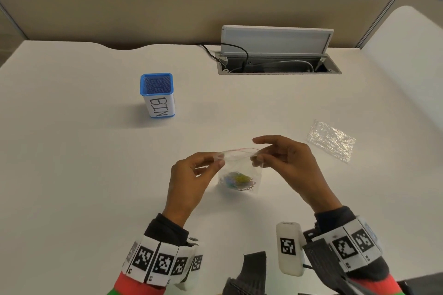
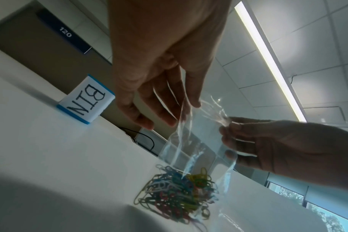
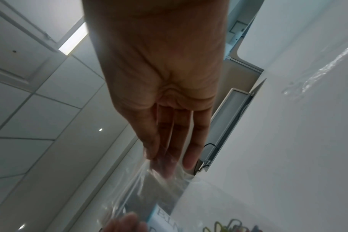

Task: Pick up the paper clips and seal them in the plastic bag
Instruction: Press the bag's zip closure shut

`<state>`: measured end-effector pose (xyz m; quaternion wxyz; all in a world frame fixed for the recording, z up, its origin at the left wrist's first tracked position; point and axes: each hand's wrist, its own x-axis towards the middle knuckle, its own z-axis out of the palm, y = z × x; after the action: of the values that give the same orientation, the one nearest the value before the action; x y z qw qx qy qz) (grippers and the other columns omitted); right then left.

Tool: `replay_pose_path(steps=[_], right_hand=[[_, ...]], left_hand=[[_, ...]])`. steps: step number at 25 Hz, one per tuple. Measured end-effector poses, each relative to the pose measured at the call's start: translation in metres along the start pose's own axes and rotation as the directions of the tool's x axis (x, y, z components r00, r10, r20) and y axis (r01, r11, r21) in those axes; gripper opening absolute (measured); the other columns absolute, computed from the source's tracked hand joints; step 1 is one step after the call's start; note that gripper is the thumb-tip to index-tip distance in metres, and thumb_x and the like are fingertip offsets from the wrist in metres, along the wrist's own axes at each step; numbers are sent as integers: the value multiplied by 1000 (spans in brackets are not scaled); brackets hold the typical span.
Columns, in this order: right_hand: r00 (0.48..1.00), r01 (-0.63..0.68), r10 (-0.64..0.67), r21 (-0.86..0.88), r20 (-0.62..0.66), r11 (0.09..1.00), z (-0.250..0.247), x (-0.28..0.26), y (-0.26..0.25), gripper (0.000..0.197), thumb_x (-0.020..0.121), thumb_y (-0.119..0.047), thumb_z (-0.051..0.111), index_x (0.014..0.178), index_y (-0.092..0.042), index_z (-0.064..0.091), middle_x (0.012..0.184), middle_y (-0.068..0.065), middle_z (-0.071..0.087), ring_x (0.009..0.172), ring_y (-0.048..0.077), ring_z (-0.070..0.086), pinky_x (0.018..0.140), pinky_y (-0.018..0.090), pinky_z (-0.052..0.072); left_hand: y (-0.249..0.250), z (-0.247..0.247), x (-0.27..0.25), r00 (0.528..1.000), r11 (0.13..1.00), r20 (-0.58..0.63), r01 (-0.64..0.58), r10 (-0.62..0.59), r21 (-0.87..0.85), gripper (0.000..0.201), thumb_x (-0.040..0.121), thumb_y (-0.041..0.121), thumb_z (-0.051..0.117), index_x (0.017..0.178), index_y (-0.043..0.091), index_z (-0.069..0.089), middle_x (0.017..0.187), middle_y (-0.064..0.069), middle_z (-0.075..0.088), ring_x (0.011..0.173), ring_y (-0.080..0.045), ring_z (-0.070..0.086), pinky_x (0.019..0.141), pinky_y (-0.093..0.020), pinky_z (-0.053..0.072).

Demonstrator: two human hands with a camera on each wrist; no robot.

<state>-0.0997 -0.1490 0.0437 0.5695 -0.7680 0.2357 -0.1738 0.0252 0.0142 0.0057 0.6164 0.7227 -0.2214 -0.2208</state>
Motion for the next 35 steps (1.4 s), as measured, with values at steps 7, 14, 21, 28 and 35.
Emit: replay_pose_path(steps=[7,14,21,28,35], right_hand=[[991,-75,88,119,-105,990,-11,-22,11,16,82,-5,67,96,-6,72,78,13,75,72,27,72,73,32,60],[985,-156,160,73,-58,985,-27,-21,29,9,80,-11,71,86,-5,73,74,10,75,71,23,73,73,31,60],[986,-157,164,146,-32,977,-47,-14,38,8,81,-6,69,86,-1,71,75,14,75,69,26,73,68,22,58],[996,-84,84,49,2,995,-60,-6,44,6,84,-9,66,79,-8,69,68,8,73,63,17,70,67,16,54],[996,-84,82,169,18,982,-66,-6,46,1,81,-6,69,82,-6,68,72,9,70,67,23,69,67,22,56]], left_hand=[[5,8,-11,993,996,111,35,-26,-86,17,77,22,65,91,14,71,83,-5,75,79,-12,71,80,-16,53],[9,34,-18,998,997,-28,63,-65,-49,14,78,21,65,88,12,68,78,-9,75,74,-16,72,82,-32,55],[14,57,-20,981,990,-151,108,-121,-94,9,79,19,64,85,12,66,79,-10,74,74,-17,72,85,-42,56],[18,74,-20,984,994,-142,97,-104,-56,7,83,20,59,86,17,64,86,-7,73,84,-16,69,90,-43,53],[21,84,-22,986,995,-145,80,-87,-56,9,85,20,56,88,13,62,85,-7,73,82,-14,69,89,-38,54]])
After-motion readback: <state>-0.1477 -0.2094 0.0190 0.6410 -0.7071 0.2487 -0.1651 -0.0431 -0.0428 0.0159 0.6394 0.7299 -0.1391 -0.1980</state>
